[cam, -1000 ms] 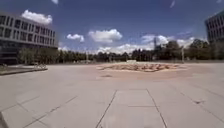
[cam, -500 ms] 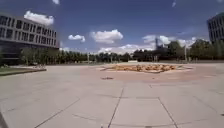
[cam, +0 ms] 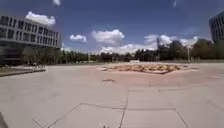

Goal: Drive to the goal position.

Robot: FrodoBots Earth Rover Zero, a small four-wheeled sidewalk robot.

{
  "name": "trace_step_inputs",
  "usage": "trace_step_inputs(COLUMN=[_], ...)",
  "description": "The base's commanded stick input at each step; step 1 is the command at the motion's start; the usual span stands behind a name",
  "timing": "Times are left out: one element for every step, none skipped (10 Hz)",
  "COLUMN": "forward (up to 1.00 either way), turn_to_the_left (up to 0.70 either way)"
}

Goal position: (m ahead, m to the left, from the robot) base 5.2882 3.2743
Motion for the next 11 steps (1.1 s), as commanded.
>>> trace_step_inputs(forward=[0.85, 0.85, 0.85, 0.85, 0.85, 0.85, 0.85, 0.85, 0.85, 0.85, 0.85], turn_to_the_left=[0.00, 0.00, 0.00, 0.00, 0.00, 0.00, 0.16, 0.34, 0.34, 0.33, 0.03])
